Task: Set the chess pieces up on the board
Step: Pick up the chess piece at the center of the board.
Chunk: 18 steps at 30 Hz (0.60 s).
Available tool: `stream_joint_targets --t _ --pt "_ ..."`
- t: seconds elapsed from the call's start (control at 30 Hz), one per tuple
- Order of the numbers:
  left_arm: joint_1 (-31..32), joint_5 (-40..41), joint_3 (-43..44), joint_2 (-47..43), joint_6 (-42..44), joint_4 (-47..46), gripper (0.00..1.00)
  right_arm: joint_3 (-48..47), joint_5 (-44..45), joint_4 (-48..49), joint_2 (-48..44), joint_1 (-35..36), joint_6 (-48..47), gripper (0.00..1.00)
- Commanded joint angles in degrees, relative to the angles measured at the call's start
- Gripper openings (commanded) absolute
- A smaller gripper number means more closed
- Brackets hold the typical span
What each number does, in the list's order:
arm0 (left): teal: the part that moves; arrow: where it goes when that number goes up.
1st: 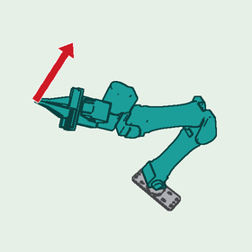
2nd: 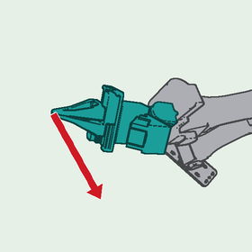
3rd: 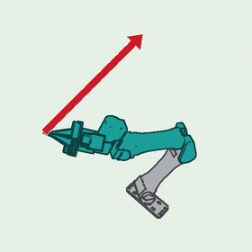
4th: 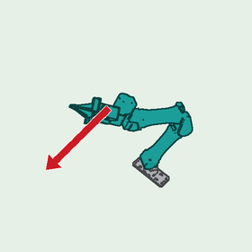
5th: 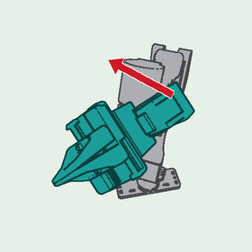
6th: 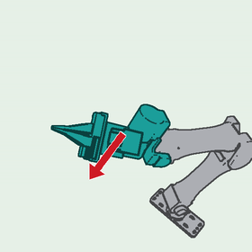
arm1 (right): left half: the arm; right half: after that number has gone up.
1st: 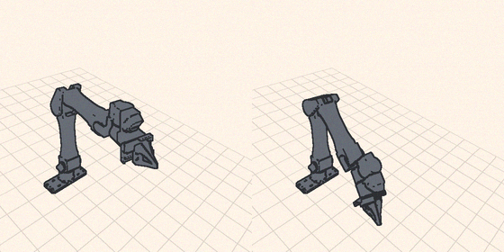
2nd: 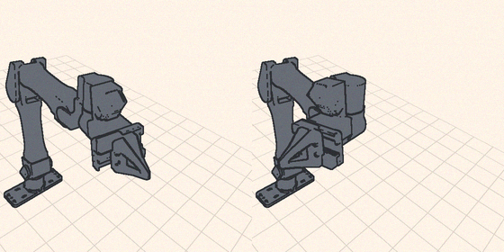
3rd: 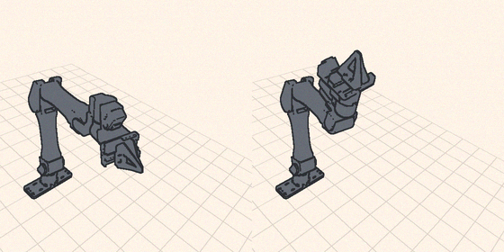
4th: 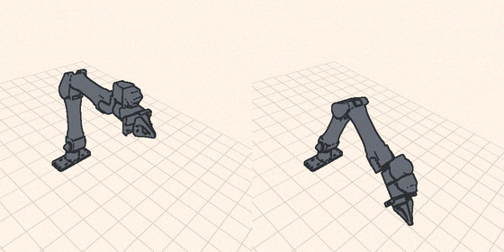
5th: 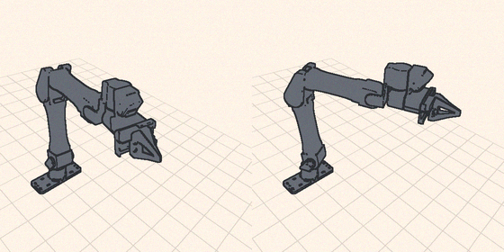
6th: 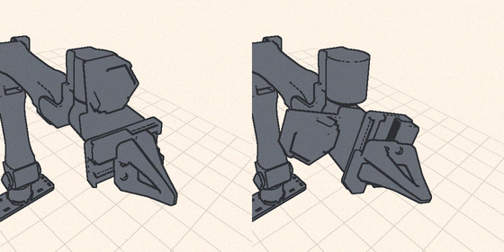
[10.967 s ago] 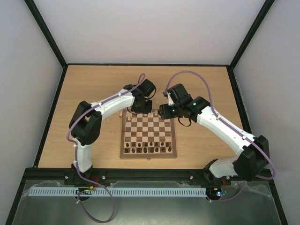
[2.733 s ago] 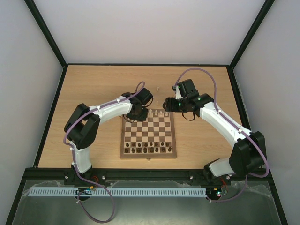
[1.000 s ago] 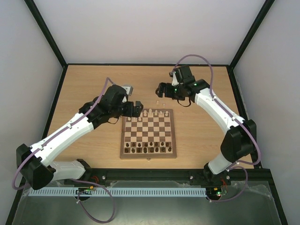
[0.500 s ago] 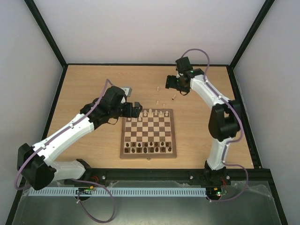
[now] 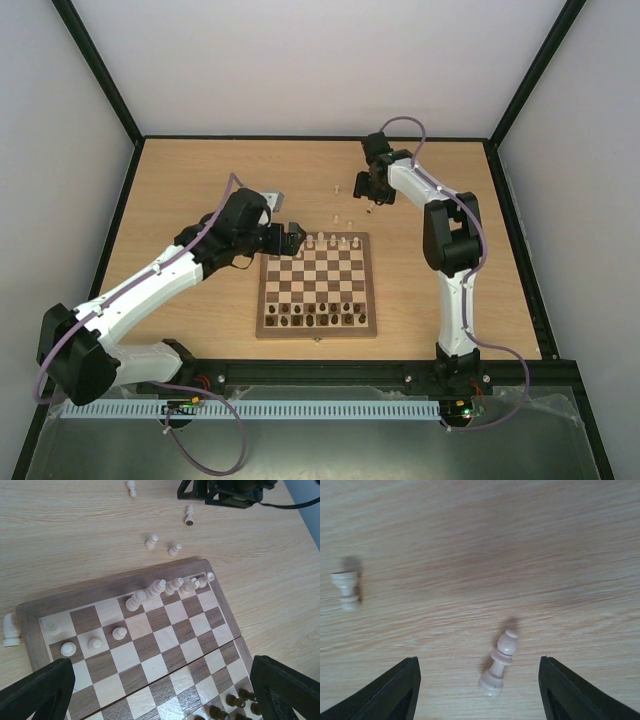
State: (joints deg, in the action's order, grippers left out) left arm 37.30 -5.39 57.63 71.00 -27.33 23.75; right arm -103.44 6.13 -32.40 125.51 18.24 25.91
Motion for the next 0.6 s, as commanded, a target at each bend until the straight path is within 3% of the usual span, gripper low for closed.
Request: stream_joint_targets --t 0.0,0.57 --pt "-0.3 -1.0 0.0 0.3 0.9 -1.1 0.99 -1.4 0.7 -1.6 2.6 -0.2 1.0 0.63" --pt "-0.3 -1.6 -0.1 1.1 1.7 -1.1 0.99 -2.6 3.3 -2.5 6.5 -0.2 1.2 0.41"
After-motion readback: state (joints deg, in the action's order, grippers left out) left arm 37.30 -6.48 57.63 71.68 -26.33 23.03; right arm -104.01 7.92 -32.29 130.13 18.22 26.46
